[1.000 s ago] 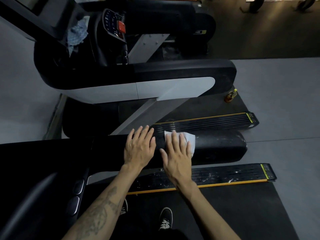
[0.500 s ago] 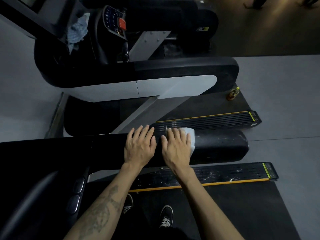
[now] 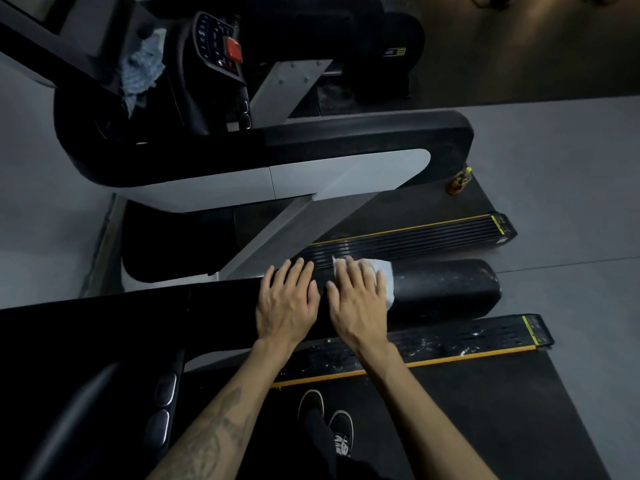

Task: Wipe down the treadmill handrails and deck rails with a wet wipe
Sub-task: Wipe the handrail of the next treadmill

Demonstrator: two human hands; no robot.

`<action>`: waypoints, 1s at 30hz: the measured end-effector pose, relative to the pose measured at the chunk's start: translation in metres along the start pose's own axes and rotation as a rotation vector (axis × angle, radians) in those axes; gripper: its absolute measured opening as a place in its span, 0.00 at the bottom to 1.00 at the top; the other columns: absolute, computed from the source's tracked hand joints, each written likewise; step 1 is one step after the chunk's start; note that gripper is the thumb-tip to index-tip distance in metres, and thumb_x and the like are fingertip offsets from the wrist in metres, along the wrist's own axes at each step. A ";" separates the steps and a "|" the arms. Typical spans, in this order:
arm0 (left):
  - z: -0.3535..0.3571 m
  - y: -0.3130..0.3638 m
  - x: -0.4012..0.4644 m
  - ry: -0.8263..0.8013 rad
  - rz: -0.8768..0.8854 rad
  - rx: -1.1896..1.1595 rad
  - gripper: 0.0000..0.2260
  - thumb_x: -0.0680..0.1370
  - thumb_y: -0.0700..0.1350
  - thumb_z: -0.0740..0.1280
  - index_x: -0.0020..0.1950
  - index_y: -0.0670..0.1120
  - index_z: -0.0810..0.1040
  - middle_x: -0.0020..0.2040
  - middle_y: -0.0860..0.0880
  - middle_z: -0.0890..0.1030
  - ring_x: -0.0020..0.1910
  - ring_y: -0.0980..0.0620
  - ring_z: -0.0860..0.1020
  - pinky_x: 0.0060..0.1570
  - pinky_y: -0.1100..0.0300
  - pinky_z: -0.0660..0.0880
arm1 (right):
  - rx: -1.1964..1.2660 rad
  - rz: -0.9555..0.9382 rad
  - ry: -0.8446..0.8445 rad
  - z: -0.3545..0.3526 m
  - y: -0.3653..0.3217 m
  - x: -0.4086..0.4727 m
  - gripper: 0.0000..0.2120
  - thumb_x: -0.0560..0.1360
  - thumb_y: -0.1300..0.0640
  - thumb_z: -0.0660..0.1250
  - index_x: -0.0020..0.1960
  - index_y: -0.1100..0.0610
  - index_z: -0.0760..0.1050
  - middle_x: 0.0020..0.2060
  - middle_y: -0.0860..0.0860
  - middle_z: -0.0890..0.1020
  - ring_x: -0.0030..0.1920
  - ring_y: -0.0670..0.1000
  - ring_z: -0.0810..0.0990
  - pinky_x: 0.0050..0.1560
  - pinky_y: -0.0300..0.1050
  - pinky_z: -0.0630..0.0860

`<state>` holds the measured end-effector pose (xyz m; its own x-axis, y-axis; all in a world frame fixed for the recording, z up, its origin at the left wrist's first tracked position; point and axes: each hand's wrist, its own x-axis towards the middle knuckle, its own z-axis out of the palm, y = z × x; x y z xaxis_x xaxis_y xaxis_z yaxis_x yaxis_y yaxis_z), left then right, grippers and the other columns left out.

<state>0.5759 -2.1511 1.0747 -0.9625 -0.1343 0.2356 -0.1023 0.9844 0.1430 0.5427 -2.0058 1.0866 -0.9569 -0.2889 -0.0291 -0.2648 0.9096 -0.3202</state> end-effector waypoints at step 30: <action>-0.008 0.006 -0.001 -0.082 0.007 -0.059 0.23 0.85 0.49 0.51 0.73 0.42 0.76 0.74 0.43 0.75 0.76 0.44 0.70 0.76 0.40 0.63 | -0.059 -0.058 -0.057 -0.019 0.050 -0.009 0.32 0.84 0.38 0.37 0.83 0.50 0.53 0.83 0.50 0.52 0.83 0.50 0.46 0.82 0.51 0.42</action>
<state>0.5785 -2.1458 1.0825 -0.9808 -0.1150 0.1576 -0.0826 0.9767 0.1981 0.5363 -1.9524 1.0887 -0.9320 -0.3563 -0.0668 -0.3275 0.9066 -0.2661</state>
